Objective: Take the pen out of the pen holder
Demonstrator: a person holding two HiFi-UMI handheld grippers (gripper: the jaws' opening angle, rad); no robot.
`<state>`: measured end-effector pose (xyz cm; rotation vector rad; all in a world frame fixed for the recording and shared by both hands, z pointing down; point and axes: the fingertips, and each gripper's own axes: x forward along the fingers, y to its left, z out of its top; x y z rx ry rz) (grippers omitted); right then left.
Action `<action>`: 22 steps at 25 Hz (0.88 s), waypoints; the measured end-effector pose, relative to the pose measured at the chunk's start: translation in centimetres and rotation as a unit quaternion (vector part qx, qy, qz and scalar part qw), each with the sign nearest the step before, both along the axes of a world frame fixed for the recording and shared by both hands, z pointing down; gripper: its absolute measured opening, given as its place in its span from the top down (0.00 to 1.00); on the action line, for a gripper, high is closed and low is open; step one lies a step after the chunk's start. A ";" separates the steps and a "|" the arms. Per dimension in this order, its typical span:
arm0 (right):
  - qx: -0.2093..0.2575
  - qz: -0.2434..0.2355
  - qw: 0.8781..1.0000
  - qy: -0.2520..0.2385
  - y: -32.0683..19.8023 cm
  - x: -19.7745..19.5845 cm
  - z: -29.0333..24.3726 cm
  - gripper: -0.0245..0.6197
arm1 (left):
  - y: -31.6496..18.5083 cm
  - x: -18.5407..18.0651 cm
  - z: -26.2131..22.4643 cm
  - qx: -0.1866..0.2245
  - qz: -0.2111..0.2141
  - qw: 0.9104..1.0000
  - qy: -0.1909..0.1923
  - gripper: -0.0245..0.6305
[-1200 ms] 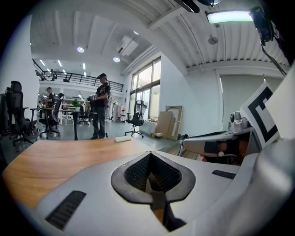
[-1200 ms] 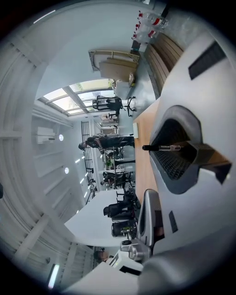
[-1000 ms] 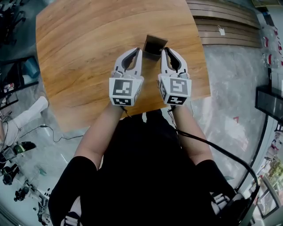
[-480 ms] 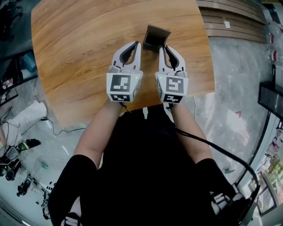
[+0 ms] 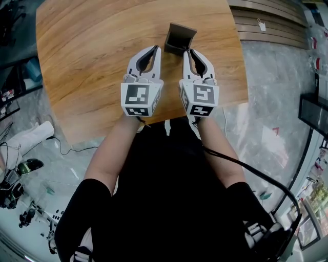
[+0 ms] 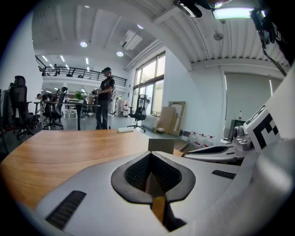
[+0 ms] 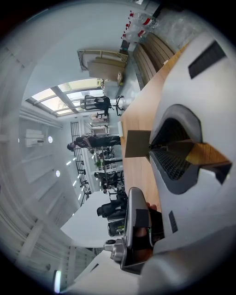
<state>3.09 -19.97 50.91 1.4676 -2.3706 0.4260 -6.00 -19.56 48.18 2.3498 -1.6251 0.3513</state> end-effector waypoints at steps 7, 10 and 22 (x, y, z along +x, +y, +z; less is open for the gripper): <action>0.030 0.009 0.999 -0.012 0.0 0.6 -3.4 0.94 | 0.3 0.5 -1.6 0.015 0.002 1.000 -0.001 0.96; 0.059 0.012 0.998 -0.022 -0.2 1.5 -6.8 0.94 | 0.0 1.1 -4.1 0.037 0.005 0.999 -0.003 0.96; 0.209 -0.045 0.975 -0.059 1.0 0.5 -21.2 0.94 | 0.5 2.0 -16.3 0.143 0.002 0.990 -0.001 0.96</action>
